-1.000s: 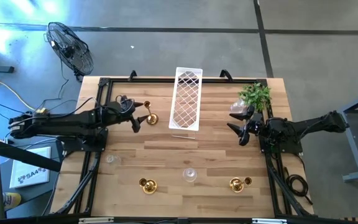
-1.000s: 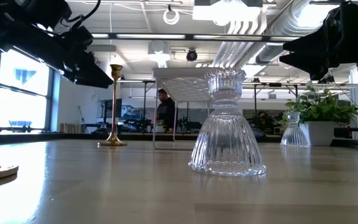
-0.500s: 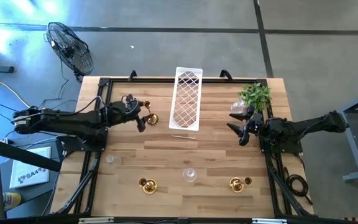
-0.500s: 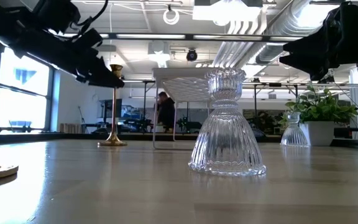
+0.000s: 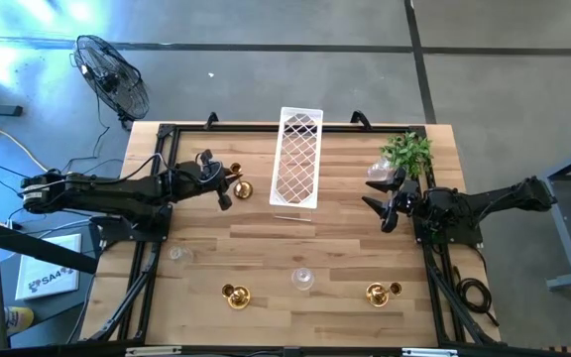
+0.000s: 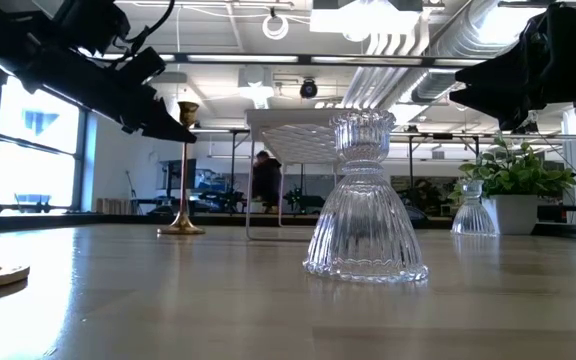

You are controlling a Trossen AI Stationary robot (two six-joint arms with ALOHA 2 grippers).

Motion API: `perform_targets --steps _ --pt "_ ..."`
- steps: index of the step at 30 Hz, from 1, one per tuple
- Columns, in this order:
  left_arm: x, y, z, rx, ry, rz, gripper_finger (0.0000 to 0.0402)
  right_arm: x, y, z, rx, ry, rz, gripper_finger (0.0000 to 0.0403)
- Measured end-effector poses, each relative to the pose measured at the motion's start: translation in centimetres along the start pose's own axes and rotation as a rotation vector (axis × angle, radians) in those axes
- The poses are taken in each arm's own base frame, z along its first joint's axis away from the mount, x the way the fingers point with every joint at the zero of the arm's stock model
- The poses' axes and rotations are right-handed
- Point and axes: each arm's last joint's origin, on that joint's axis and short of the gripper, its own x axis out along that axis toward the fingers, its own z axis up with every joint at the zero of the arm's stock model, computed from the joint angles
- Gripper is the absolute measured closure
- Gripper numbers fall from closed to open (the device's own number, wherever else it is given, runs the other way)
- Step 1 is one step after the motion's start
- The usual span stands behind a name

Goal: Pick & Place candle stick holders
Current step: Put the top left gold candle holder on the shelf

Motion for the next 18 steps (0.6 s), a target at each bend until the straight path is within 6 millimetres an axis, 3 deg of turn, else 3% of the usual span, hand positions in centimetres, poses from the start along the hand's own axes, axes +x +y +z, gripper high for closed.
perform_targets --steps 18 --pt "0.02 0.06 0.73 -0.043 -0.022 0.001 0.0371 -0.01 0.12 -0.23 -0.006 0.026 0.047 0.0167"
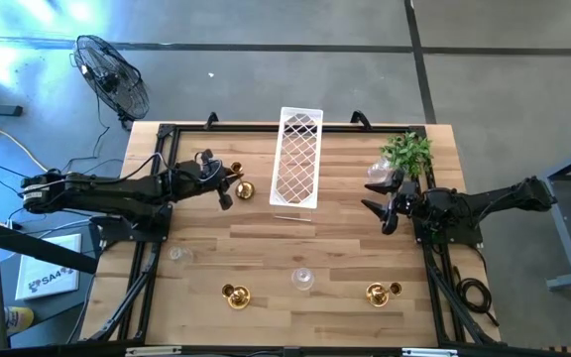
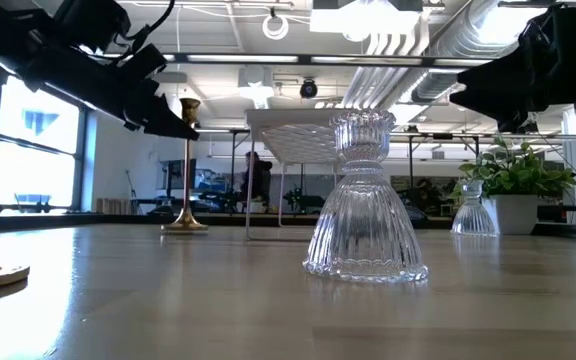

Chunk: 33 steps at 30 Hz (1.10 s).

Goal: Pick & Place candle stick holders
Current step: Put the top left gold candle holder on the shelf

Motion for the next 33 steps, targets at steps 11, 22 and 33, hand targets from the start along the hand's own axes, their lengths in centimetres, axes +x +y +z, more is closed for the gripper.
perform_targets --steps 11,22,33 --pt "-0.1 0.3 4.1 0.016 0.055 -0.015 0.0371 0.0 0.4 0.2 0.031 -0.001 0.144 0.0167" --pt "-1.9 -1.5 10.9 0.044 -0.178 -0.242 0.0371 -0.1 0.8 1.3 -0.034 -0.1 0.238 0.0166" --pt "-2.7 -1.5 12.9 0.124 -0.196 -0.14 0.0371 1.1 1.4 2.0 -0.174 -0.029 0.204 0.0167"
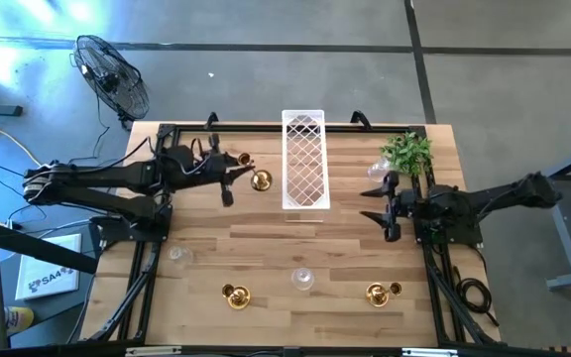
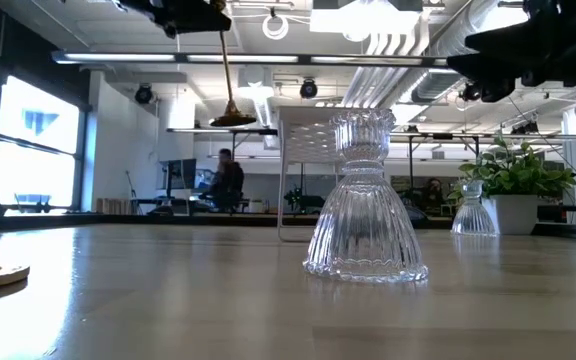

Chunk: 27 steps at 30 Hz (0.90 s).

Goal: Pick & Place candle stick holders
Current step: Put the top left gold candle holder on the shelf

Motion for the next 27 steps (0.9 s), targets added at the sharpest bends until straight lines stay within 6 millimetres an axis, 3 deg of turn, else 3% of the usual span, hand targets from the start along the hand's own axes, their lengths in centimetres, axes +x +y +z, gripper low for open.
perform_targets --steps 7,14,19,27 --pt "-1.0 1.1 3.1 0.021 0.038 0.029 0.0371 2.1 0.4 1.3 -0.024 0.07 0.002 0.0167" --pt "-2.4 2.0 6.5 0.022 -0.013 -0.027 0.0371 5.1 0.8 4.2 -0.103 0.078 0.007 0.0167" --pt "-2.5 1.7 7.0 0.017 -0.062 -0.154 0.0371 7.6 1.3 6.5 -0.097 0.071 0.009 0.0167" --pt "0.0 -0.7 7.0 0.06 -0.107 -0.326 0.0371 12.4 2.3 8.4 -0.013 0.097 0.045 0.0167"
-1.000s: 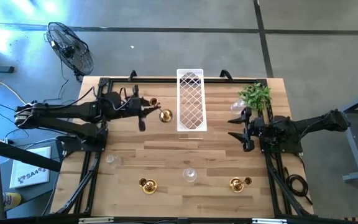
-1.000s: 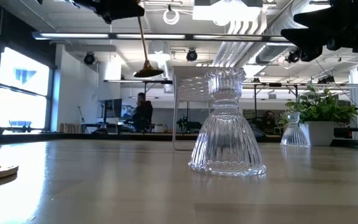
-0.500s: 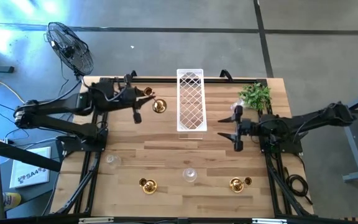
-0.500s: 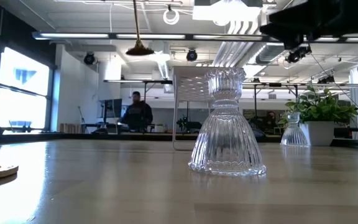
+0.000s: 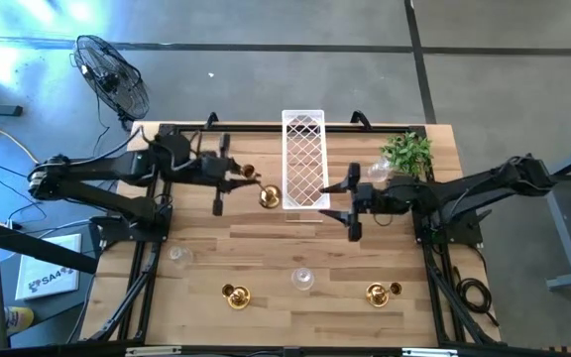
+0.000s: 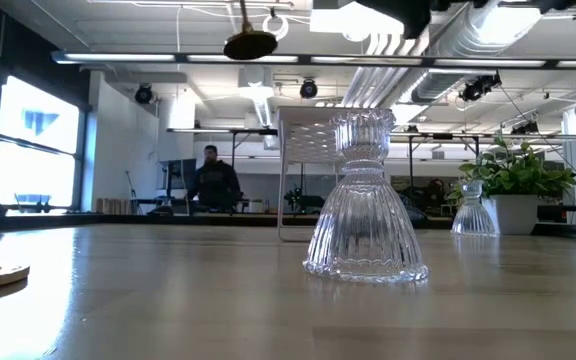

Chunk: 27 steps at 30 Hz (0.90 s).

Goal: Pick & Place candle stick holders
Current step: Put the top left gold candle holder on the shelf

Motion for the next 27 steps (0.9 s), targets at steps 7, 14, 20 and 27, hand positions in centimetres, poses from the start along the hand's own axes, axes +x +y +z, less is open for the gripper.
perform_targets --steps 7,14,20,27 --pt "1.8 -1.3 0.6 0.057 -0.033 -0.046 0.0371 3.8 1.3 1.4 -0.042 0.011 0.028 0.0167" --pt "2.8 -2.7 1.5 0.093 -0.059 -0.106 0.0371 6.3 2.0 2.6 -0.067 0.009 0.033 0.0167" --pt "3.4 -3.2 1.4 0.104 -0.063 -0.123 0.0371 8.2 2.1 2.5 -0.101 0.039 -0.034 0.0167" --pt "3.6 -3.2 1.3 0.119 -0.057 -0.117 0.0371 9.3 2.4 2.5 -0.127 0.046 -0.029 0.0167"
